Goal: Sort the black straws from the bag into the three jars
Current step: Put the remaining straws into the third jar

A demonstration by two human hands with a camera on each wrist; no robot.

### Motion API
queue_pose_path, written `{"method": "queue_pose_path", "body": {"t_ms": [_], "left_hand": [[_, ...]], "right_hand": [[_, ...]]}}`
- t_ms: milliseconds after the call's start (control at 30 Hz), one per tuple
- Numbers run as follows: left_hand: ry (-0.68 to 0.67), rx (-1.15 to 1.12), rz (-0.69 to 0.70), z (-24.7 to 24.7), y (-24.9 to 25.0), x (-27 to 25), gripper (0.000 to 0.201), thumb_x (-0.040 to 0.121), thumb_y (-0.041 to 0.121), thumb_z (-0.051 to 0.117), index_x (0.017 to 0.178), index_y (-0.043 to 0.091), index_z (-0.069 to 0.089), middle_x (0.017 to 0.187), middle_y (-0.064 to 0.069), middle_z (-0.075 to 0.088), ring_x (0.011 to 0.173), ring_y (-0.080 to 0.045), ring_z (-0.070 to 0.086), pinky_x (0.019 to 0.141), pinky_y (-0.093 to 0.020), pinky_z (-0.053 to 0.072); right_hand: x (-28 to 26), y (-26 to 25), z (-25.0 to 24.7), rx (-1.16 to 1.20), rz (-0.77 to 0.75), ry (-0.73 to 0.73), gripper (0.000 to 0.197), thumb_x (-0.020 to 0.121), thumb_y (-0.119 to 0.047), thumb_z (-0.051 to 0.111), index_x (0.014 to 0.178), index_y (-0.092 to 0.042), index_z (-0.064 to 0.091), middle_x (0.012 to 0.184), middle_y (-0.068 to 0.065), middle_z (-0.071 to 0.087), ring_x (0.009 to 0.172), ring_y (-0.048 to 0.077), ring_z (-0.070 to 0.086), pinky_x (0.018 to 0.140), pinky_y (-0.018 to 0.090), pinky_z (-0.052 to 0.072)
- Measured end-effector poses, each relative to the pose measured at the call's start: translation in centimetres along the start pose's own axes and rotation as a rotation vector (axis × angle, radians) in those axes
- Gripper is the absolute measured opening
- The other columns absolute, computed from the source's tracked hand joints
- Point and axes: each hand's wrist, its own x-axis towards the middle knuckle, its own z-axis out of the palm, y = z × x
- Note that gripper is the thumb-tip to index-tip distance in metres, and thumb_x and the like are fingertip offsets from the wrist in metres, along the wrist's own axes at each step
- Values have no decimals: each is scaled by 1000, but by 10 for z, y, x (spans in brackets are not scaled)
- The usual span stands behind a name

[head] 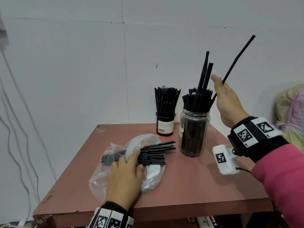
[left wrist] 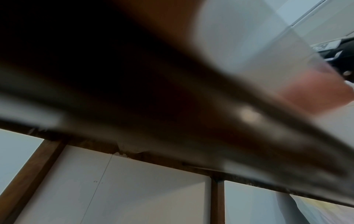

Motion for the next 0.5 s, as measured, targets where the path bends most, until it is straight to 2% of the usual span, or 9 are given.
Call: {"method": "queue_pose_path", "body": {"t_ms": [100,200,267,333,367,400,467,500], "left_hand": [[-1,-2,-1,0,1,0,50,97,35,40,144,45,23,128,0,46,107,-20,38,95,-33,37],[1,-8,-4,0,0,0,50,97,35,40,144,45,24,128,0,46,108,-21,38,95,-34,37],[2,-8,-3,0,-1,0,50,97,35,40,144,45,24,128,0,46,108,-20,38,95,-34,37],[2,-2,1,1,-1,0,50,97,35,40,144,45,23,128,0,47,107,-20,38,94,-34,38],[3,0,1,1,-1,0,50,97,36,39,144,44,23,127,0,47,107,-20,38,94,-33,38],[5,-2,0,1,-2,-1,50,97,36,39,144,44,23,127,0,47,107,-20,38,94,-33,38],[9,-7,-4,1,-2,0,50,98,36,40,145,44,24,129,1,47,109,-20,38,95,-32,36],[11,-8,-5,1,-1,0,50,98,37,39,145,44,24,130,1,46,109,-19,38,96,-32,36]], "right_hand": [[2,-1,-2,15,-35,24,50,104,-45,25,149,-25,33,156,-11,29,142,2,24,100,11,20],[2,2,0,30,-61,30,49,103,-47,25,149,-29,33,156,-13,29,142,1,23,105,14,18],[1,6,1,15,-72,13,48,104,-45,24,148,-31,34,154,-15,32,139,-4,25,108,13,18],[-1,6,0,2,-70,5,45,104,-43,23,145,-31,38,142,-22,42,122,-19,33,94,-1,23],[-2,4,0,4,-66,3,43,104,-42,23,143,-32,39,136,-25,44,117,-22,35,87,-6,24],[-1,3,-1,15,-72,12,44,104,-43,22,144,-33,39,139,-25,42,121,-20,34,88,-6,23],[3,3,-4,54,-107,56,46,104,-46,20,145,-35,37,150,-20,34,136,-8,27,103,10,19],[5,3,-5,80,-114,73,47,103,-47,18,145,-36,37,153,-17,32,139,-5,26,105,16,17]]}}
